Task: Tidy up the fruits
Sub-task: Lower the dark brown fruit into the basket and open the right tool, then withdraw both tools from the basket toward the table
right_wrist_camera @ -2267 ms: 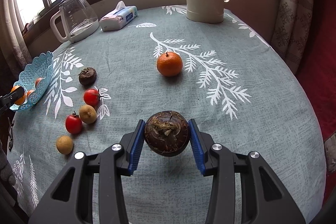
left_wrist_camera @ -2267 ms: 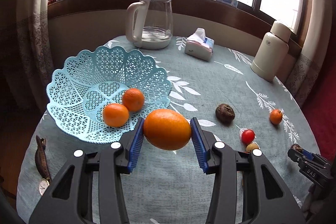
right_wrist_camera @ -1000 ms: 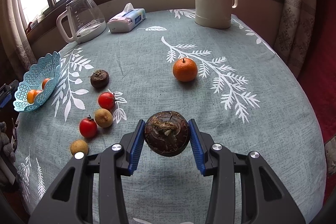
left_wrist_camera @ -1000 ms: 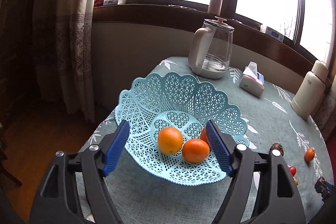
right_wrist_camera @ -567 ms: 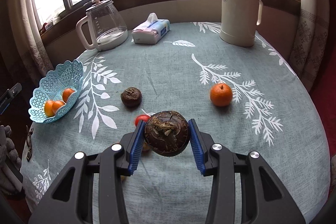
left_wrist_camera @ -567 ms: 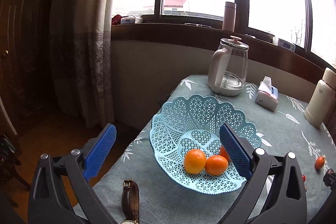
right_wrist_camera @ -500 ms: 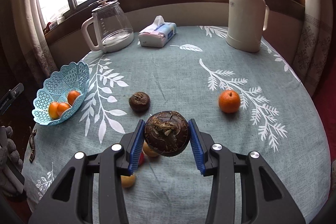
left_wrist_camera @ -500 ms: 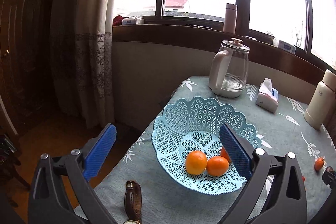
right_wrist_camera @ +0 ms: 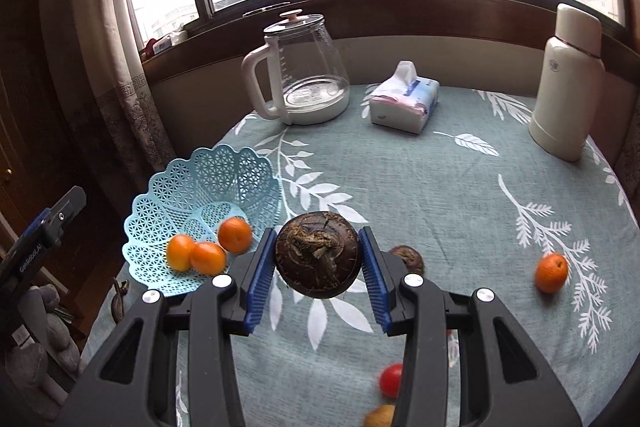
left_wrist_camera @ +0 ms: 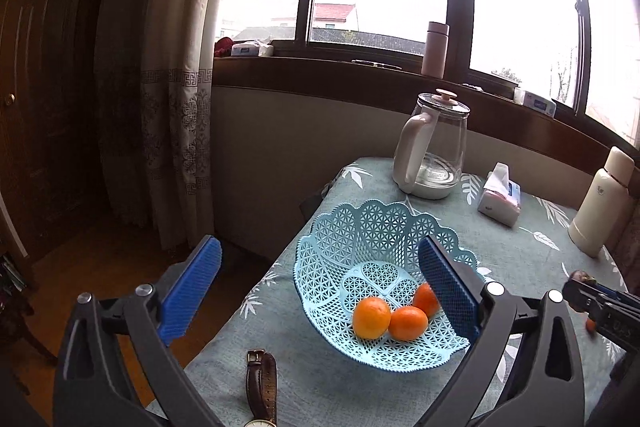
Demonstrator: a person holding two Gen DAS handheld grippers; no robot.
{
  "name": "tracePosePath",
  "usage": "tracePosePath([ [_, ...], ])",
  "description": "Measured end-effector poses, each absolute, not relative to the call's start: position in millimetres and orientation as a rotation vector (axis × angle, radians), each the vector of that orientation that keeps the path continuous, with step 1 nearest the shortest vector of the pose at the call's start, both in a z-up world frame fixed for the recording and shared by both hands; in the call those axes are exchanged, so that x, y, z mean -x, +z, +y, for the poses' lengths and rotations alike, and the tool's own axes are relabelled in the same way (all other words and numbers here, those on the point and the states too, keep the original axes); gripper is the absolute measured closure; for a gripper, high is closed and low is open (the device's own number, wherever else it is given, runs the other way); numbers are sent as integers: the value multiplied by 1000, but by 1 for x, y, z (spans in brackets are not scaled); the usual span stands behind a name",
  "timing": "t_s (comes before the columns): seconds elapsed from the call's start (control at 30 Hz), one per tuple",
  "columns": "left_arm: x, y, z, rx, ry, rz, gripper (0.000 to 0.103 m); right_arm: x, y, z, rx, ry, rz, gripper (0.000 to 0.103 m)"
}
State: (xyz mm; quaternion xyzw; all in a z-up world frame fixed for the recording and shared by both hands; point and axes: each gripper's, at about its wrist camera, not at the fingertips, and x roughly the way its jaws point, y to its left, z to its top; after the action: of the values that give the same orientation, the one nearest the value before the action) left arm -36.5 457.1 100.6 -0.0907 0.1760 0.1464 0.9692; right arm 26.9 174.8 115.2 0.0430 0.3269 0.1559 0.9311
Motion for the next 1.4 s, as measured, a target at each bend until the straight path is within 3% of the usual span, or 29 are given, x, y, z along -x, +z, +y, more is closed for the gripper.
tracePosePath([
  [0.87, 39, 101, 487, 231, 323, 363, 3, -94, 105, 302, -5, 405, 719, 60],
  [0.97, 40, 102, 489, 235, 327, 360, 3, -97, 107, 305, -13, 404, 709, 53],
  [1.03, 40, 102, 490, 240, 331, 357, 3, -97, 109, 305, -17, 401, 697, 41],
  [1.4, 41, 103, 487, 237, 332, 349, 3, -84, 113, 287, -77, 394, 687, 37],
])
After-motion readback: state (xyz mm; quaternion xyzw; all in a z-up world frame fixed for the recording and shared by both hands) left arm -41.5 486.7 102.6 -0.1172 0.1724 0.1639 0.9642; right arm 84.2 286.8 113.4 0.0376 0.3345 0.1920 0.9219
